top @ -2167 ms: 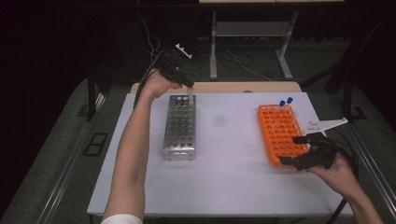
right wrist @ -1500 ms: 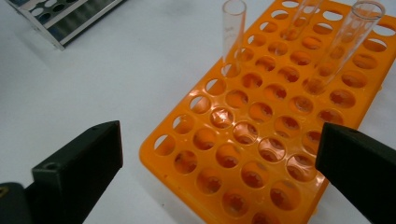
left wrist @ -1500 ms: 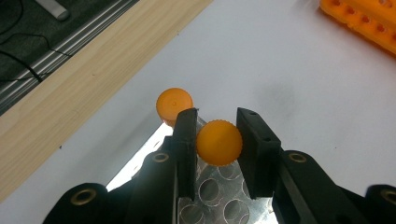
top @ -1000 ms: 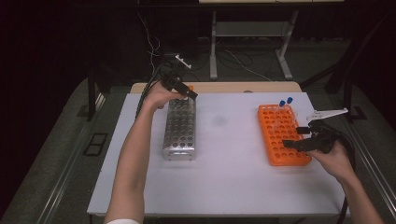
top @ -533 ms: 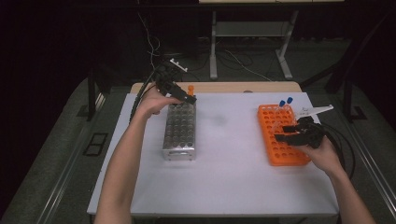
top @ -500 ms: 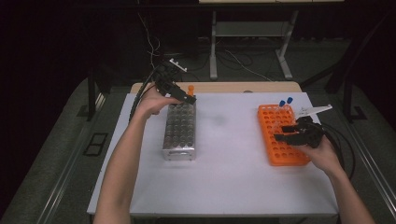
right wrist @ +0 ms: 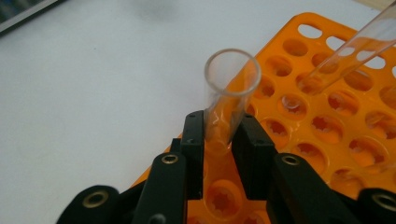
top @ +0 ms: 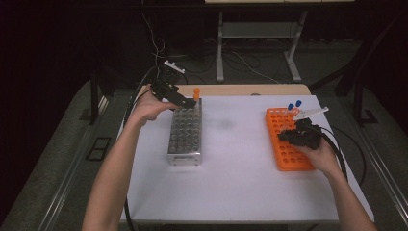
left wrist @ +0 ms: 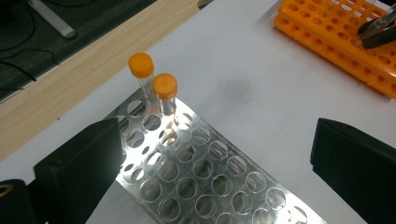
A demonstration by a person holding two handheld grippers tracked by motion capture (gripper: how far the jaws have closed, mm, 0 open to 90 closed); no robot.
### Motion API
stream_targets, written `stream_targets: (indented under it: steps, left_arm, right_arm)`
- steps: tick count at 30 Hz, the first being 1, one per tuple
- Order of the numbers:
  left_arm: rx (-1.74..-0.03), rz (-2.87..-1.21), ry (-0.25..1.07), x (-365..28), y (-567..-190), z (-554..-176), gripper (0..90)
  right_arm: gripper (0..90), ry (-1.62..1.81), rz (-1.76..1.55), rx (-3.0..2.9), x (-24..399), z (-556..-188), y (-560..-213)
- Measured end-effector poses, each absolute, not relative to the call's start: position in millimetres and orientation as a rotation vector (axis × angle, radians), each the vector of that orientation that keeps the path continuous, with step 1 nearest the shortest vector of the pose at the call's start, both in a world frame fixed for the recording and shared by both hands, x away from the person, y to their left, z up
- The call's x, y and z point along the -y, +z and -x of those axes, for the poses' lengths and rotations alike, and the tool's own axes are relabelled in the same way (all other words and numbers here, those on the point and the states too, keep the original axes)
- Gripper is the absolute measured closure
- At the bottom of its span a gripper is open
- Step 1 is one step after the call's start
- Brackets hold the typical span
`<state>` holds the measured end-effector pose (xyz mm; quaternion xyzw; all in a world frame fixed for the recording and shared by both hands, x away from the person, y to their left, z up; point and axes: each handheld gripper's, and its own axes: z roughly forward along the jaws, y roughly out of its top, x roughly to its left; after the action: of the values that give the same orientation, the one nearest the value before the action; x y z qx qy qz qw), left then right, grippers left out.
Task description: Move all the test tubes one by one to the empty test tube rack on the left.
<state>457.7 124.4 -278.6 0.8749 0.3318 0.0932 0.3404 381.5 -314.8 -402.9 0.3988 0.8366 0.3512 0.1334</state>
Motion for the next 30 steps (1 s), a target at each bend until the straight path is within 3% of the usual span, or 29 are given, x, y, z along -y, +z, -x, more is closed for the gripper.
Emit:
stream_targets:
  steps: [11, 30]
  left_arm:
    - [-0.823, -2.299, 0.228, -120, -278, -449, 0.8]
    - [-0.692, -2.338, 0.199, -100, -267, -427, 0.8]
  right_arm:
    - [74.9, 0.954, -1.089, -2.421, 307, -383, -397]
    - [75.0, 1.076, -1.006, -2.517, 289, -369, -338]
